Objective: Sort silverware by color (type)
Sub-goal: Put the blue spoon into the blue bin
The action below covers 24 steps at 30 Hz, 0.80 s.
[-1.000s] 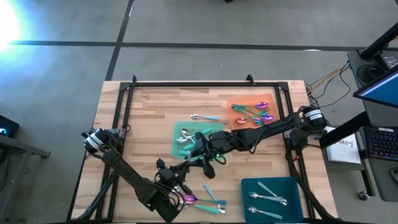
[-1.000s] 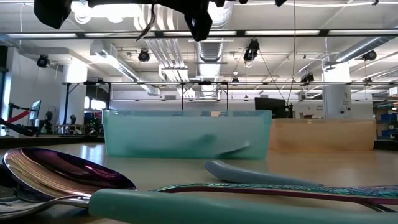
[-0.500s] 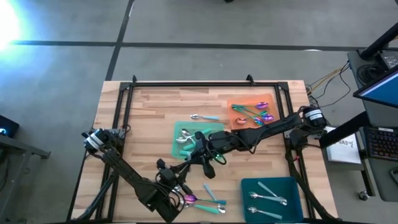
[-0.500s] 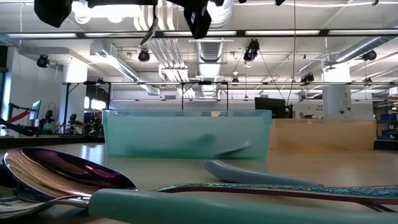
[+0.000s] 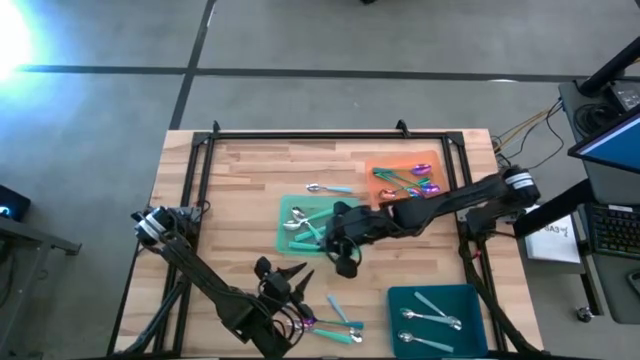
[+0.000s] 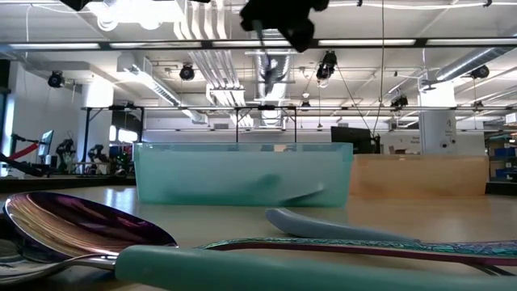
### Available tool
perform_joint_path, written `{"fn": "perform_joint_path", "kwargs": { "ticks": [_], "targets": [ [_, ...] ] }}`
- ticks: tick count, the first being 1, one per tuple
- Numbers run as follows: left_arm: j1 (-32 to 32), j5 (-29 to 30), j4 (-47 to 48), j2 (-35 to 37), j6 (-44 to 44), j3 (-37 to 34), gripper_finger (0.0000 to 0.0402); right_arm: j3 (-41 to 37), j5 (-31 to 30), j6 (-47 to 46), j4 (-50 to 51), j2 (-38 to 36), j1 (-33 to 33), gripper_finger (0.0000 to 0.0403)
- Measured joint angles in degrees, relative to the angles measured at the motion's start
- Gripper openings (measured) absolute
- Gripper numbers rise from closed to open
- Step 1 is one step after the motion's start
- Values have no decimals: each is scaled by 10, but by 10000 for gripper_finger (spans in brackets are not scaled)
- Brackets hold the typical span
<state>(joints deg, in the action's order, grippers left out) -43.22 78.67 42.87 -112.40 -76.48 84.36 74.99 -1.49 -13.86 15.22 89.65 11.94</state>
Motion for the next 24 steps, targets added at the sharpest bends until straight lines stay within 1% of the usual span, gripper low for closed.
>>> {"fn": "perform_joint_path", "kwargs": {
  "ticks": [5,9,13,17,24],
  "targets": [
    [1,-9,18,0,-10,4,100,41,11,-47,181,-25,26,33],
    [3,-21,25,0,-10,4,100,51,20,-110,288,-41,63,33],
    [7,-30,38,0,-17,4,100,49,21,-186,370,-42,109,33],
    [11,-42,67,0,-47,4,100,42,35,-261,422,-42,159,33],
    [12,-53,118,0,-94,3,100,32,35,-387,449,-42,250,33]
  ]
}}
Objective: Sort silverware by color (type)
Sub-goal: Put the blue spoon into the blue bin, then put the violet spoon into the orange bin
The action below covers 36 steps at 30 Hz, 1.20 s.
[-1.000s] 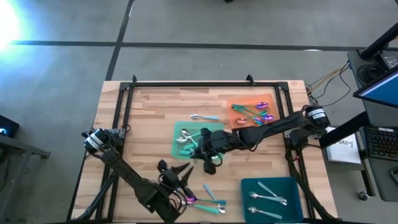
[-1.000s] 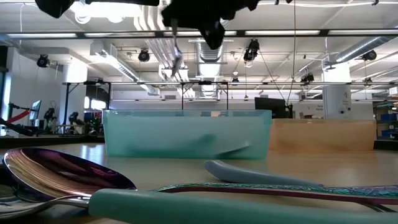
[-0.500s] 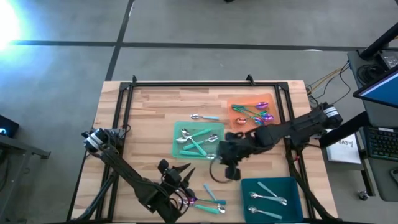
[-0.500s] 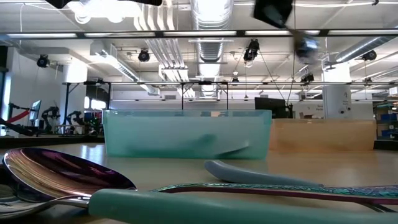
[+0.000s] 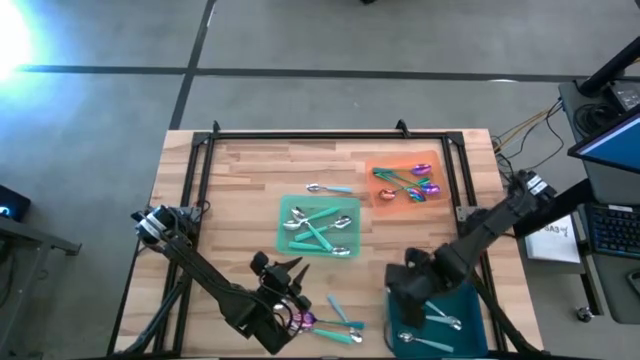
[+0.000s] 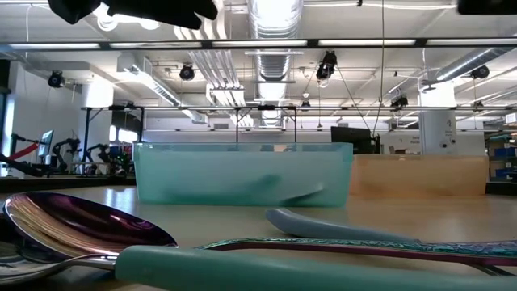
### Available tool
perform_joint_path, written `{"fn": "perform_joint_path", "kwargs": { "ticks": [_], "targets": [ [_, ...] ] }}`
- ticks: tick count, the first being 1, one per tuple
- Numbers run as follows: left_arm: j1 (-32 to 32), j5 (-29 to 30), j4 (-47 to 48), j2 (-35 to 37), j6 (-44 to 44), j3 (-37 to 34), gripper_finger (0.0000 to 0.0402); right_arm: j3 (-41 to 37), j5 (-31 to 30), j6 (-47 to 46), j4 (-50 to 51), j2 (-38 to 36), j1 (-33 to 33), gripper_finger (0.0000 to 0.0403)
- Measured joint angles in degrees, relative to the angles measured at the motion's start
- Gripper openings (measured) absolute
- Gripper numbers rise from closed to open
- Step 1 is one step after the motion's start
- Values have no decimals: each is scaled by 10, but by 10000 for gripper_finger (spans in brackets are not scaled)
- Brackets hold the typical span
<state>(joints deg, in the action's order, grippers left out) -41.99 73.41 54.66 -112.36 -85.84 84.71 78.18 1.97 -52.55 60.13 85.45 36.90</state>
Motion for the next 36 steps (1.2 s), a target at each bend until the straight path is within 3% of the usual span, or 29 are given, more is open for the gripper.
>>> {"fn": "perform_joint_path", "kwargs": {
  "ticks": [7,15,19,27,32,36],
  "targets": [
    [8,-24,24,0,-5,0,100,-34,0,-102,1,0,62,33],
    [22,-25,45,1,-5,0,100,-79,18,-169,-1,0,84,34],
    [24,-29,60,9,-5,1,100,-90,31,-169,-6,0,84,74],
    [24,-188,118,10,31,37,100,-94,56,-146,-7,0,84,146],
    [24,-362,95,10,148,45,100,-91,58,-120,-8,0,83,153],
    [22,-421,63,10,191,45,100,-82,54,-94,-14,0,78,145]
  ]
}}
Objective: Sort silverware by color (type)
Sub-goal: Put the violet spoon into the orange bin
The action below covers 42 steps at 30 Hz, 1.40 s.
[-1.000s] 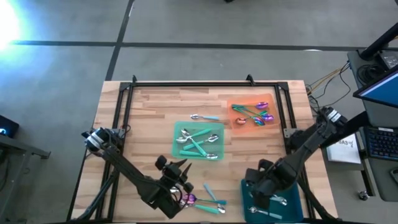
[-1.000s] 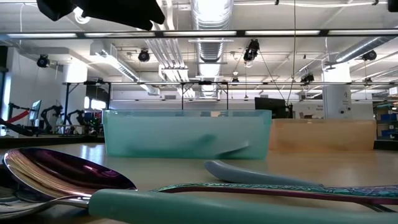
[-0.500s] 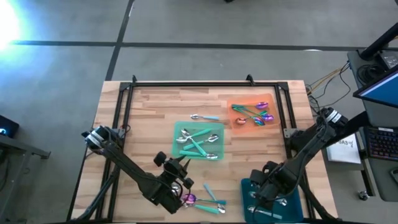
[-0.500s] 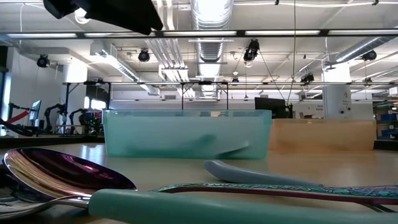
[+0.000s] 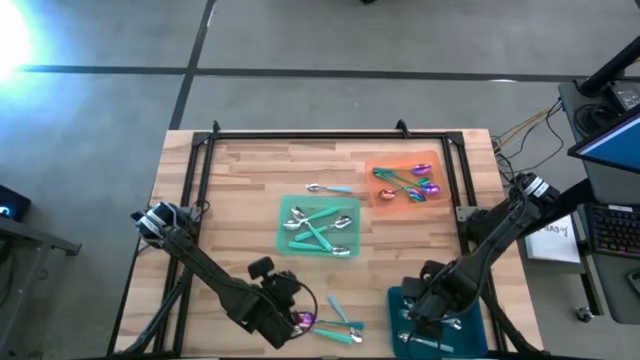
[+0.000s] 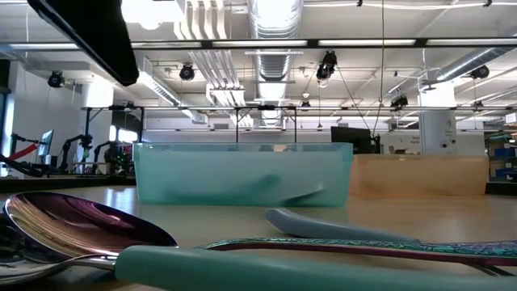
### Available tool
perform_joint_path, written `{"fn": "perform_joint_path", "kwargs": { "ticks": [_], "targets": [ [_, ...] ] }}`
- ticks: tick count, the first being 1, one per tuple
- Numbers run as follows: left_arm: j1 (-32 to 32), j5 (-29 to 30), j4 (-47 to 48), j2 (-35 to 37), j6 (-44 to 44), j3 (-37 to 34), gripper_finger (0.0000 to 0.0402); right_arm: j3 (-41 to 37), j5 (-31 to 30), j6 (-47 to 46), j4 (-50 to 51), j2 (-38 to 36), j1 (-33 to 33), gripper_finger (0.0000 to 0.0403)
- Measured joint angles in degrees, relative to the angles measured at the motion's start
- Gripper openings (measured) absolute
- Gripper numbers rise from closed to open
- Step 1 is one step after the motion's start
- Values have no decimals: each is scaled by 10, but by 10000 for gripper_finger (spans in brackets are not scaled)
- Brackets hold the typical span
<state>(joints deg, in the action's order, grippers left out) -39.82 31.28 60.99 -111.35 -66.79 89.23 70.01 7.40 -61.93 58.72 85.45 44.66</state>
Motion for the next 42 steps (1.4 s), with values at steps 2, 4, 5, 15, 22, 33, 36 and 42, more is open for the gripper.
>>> {"fn": "perform_joint_path", "kwargs": {
  "ticks": [2,4,5,15,22,33,36,42],
  "targets": [
    [-4,-10,2,0,2,0,100,1,-13,14,-19,0,-2,141],
    [-11,-13,8,0,-3,0,100,3,-32,34,-43,0,-3,138],
    [-16,-16,12,0,-9,0,100,4,-41,47,-57,0,-5,137],
    [-68,-20,63,0,-101,0,100,3,-152,206,-220,17,-57,137],
    [-91,-20,61,0,-120,0,100,2,-150,287,-352,89,-87,137],
    [-115,-19,64,0,-133,0,100,2,-149,359,-511,186,-97,137],
    [-116,-19,64,0,-133,0,100,2,-150,362,-534,213,-102,137],
    [-118,-19,64,0,-134,-1,100,2,-180,365,-552,242,-105,137]
  ]
}}
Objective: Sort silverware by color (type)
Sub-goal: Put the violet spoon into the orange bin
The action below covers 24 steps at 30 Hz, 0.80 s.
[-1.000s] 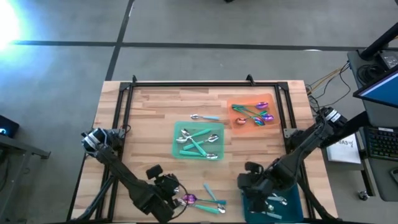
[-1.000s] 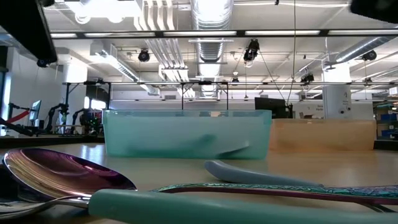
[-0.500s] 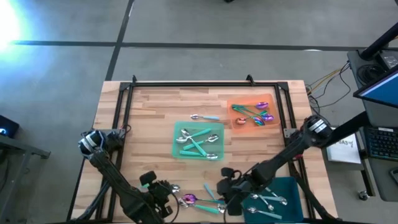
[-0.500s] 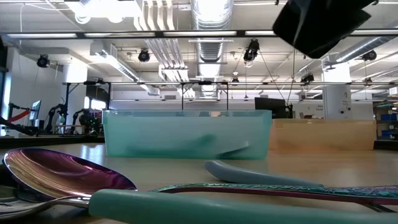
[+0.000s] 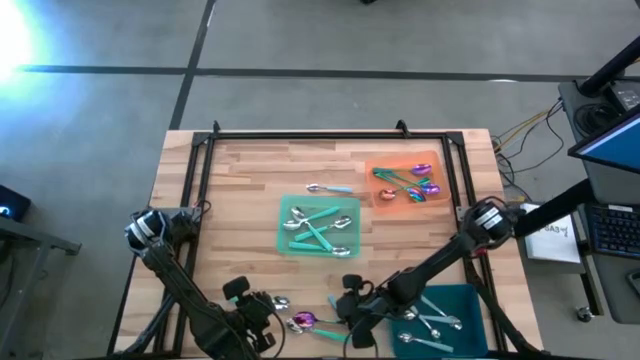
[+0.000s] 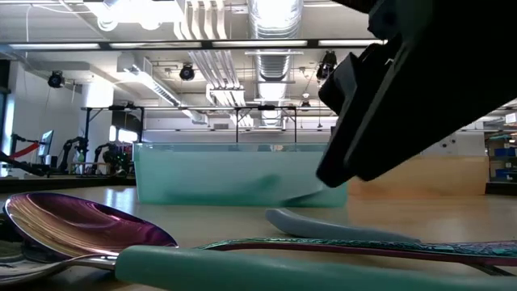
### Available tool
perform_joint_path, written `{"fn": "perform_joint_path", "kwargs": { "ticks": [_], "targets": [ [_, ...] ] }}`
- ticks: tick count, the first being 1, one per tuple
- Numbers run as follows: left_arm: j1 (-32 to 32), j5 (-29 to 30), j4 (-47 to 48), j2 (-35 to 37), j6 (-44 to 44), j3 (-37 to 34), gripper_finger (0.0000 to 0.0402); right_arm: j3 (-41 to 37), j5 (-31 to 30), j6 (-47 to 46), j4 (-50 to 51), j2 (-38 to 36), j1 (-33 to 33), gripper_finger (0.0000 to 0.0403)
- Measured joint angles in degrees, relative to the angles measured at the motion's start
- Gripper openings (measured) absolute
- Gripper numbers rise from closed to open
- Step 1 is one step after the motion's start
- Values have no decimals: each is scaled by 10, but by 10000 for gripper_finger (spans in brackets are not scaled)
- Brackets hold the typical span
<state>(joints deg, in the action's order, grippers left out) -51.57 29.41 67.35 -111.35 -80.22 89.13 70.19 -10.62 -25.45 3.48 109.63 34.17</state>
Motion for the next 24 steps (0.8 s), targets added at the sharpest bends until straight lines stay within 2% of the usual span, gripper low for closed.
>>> {"fn": "perform_joint_path", "kwargs": {
  "ticks": [16,20,24],
  "targets": [
    [-2,0,0,0,-3,0,100,65,2,72,20,75,0,133],
    [-2,0,0,0,-2,0,100,68,1,75,35,76,0,111],
    [-2,1,-1,0,-2,0,100,68,1,75,52,76,-2,70]
  ]
}}
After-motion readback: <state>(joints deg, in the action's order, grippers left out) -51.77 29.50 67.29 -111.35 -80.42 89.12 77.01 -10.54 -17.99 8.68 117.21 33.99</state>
